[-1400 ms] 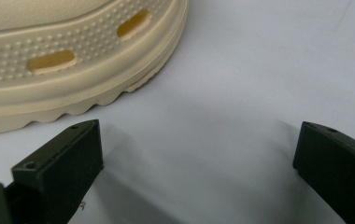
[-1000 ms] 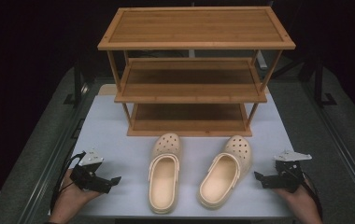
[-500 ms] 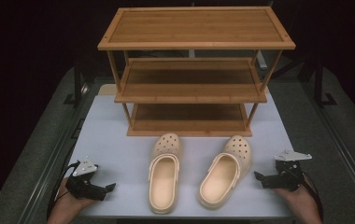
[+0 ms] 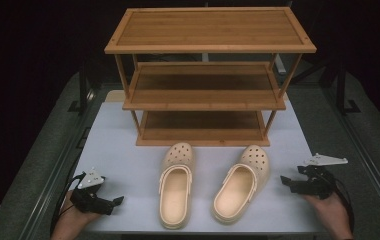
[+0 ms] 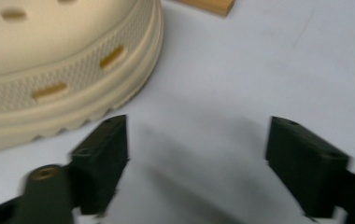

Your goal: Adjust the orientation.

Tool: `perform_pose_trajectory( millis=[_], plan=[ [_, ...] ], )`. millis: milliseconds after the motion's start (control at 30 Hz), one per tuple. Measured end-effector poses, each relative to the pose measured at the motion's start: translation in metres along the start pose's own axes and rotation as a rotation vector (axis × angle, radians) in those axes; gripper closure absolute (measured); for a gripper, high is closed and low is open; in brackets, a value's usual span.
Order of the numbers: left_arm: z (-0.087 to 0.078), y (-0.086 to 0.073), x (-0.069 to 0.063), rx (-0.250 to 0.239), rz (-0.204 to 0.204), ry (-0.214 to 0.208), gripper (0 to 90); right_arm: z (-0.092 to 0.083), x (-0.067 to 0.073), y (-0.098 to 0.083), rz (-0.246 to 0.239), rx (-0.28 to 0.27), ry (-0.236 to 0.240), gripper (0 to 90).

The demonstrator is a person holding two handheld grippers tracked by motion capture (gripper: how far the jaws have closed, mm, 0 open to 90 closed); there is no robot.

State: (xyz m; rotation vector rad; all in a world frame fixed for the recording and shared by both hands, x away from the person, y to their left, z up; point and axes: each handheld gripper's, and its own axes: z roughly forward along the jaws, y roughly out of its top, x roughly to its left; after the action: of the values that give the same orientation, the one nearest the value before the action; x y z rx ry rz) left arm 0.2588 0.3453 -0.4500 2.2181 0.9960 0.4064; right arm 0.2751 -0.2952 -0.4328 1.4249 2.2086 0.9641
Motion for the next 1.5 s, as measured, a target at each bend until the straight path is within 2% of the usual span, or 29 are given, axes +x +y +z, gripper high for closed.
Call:
perform_pose_trajectory(
  millis=[33,67,133,167,200,267,333,367,400,433,600,967,1267,1400,1500],
  plan=[
    [0.0,0.002,0.0,0.006,-0.002,0.005,0.0,-0.004,-0.003,0.006,0.007,-0.024,0.014,41.4],
    [0.0,0.002,0.0,0.006,-0.002,0.005,0.0,-0.004,-0.003,0.006,0.007,-0.024,0.014,41.4],
    [0.001,0.004,0.0,0.006,-0.003,0.02,0.0,-0.007,-0.005,0.013,-0.001,-0.042,0.028,49.7],
    [0.002,0.006,0.001,0.005,-0.002,0.022,0.0,-0.007,-0.005,0.021,-0.017,-0.05,0.033,59.6],
    [0.002,0.006,0.001,0.005,-0.002,0.022,0.0,-0.007,-0.005,0.021,-0.017,-0.05,0.033,59.6],
    [0.004,0.008,0.002,0.012,-0.003,0.026,0.0,-0.006,-0.006,0.029,-0.029,-0.063,0.051,69.3],
    [0.006,0.009,0.004,0.014,-0.005,0.015,0.0,-0.005,-0.006,0.036,-0.035,-0.069,0.06,76.9],
    [0.007,0.008,0.005,0.006,-0.003,0.011,0.0,-0.003,-0.007,0.044,-0.043,-0.079,0.079,85.0],
    [0.007,0.008,0.005,0.006,-0.003,0.011,0.0,-0.003,-0.007,0.044,-0.043,-0.079,0.079,85.0],
    [0.007,0.007,0.005,-0.004,-0.006,0.007,0.0,-0.001,-0.006,0.052,-0.043,-0.083,0.098,89.8],
    [0.007,0.006,0.005,-0.006,-0.005,0.008,0.0,0.007,-0.004,0.065,-0.055,-0.083,0.13,90.0],
    [0.007,0.006,0.005,-0.007,-0.008,0.007,0.0,0.04,-0.003,0.084,-0.055,-0.057,0.162,90.0],
    [0.007,0.006,0.005,-0.005,-0.007,0.007,0.0,0.055,0.003,0.085,-0.068,-0.008,0.175,90.0],
    [0.007,0.006,0.005,-0.006,-0.007,0.007,0.0,0.056,0.004,0.085,-0.071,-0.009,0.166,90.0],
    [0.007,0.006,0.005,-0.006,-0.008,0.006,0.0,0.057,0.007,0.084,-0.073,-0.003,0.193,90.0]
  ],
)
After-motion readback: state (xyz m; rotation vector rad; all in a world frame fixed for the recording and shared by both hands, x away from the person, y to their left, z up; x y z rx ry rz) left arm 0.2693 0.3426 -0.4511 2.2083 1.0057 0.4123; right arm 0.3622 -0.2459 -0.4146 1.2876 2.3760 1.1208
